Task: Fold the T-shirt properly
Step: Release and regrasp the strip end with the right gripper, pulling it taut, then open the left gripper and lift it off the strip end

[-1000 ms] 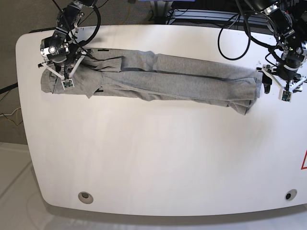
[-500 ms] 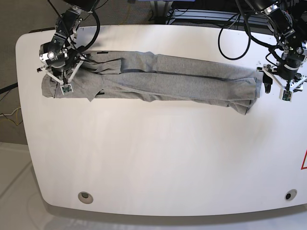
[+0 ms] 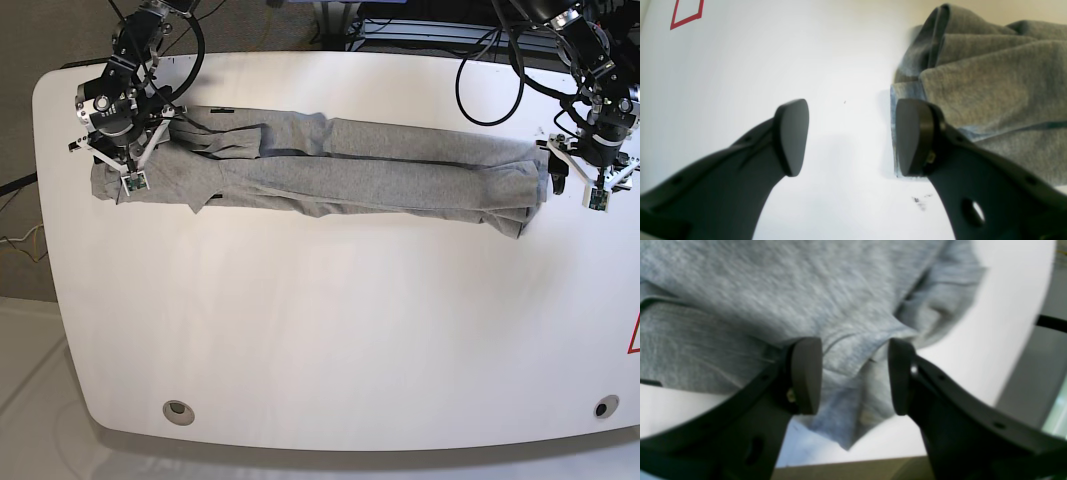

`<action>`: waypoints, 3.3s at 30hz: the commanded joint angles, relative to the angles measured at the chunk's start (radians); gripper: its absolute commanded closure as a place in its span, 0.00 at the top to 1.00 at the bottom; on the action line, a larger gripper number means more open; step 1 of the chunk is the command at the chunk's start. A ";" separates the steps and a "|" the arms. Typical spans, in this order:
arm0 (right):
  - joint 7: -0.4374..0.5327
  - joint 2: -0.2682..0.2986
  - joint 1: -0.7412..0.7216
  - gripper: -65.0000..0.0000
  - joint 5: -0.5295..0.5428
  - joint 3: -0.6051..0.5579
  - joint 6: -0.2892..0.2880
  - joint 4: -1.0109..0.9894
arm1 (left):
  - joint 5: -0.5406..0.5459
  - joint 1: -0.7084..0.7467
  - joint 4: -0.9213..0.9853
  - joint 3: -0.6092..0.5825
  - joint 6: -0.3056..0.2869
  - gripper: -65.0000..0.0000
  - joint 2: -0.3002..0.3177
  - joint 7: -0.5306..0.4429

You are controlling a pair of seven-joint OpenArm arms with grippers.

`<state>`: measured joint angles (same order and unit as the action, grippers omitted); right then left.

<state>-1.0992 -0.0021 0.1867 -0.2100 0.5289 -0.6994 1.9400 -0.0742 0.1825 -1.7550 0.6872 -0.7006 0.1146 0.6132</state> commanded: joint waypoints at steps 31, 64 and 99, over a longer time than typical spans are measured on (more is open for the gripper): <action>-0.180 -0.051 -0.163 0.22 0.011 -0.006 0.001 0.071 | 0.011 -0.011 -0.016 0.006 0.002 0.60 0.020 -0.019; 0.031 -0.066 -0.074 0.00 0.002 -0.146 0.001 -0.235 | 0.017 -0.085 0.060 0.064 0.002 0.60 0.006 -0.011; 0.041 -0.066 -0.074 0.00 0.001 -0.146 0.001 -0.241 | 0.015 -0.283 0.085 0.173 0.002 0.60 0.006 0.216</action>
<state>-0.9977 -0.0635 0.0982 -0.1955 0.3851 -0.6811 1.7256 -0.0708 -0.0860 -1.6199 0.8558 -0.7002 0.1078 0.8852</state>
